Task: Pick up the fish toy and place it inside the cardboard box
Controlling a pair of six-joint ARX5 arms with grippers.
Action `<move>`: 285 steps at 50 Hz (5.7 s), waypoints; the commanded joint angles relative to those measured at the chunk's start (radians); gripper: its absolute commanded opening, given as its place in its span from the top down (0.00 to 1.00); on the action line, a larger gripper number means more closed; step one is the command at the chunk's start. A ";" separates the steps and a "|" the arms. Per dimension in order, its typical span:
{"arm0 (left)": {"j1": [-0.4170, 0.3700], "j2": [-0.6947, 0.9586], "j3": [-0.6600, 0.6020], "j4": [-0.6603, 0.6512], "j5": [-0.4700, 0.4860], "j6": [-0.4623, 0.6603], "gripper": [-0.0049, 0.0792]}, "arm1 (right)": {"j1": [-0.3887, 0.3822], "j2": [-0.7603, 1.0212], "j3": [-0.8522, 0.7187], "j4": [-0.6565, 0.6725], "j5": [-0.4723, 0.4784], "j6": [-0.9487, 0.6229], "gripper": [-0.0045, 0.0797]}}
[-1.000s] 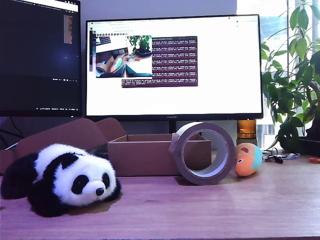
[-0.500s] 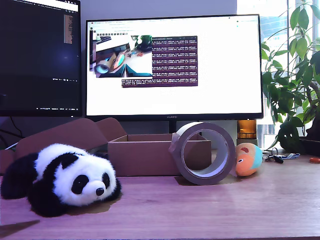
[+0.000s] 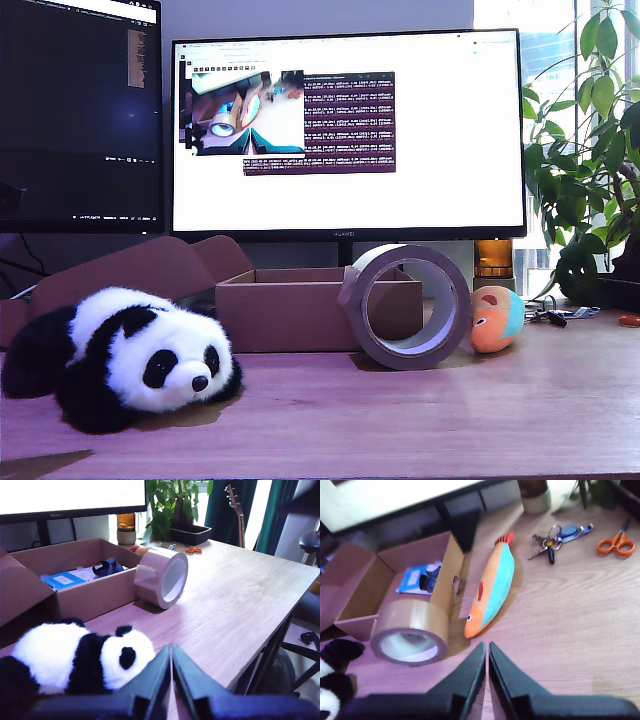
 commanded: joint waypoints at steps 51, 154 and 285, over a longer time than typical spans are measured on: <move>-0.002 -0.004 -0.019 -0.014 -0.015 0.009 0.96 | 0.021 0.848 0.667 -0.178 -0.190 -0.050 0.36; -0.002 -0.004 -0.019 -0.015 -0.060 0.009 0.96 | 0.069 1.525 1.180 -0.404 0.106 -0.050 0.23; -0.002 -0.004 -0.019 -0.015 -0.085 0.008 0.96 | 0.311 1.566 1.559 -0.519 -0.026 0.055 0.87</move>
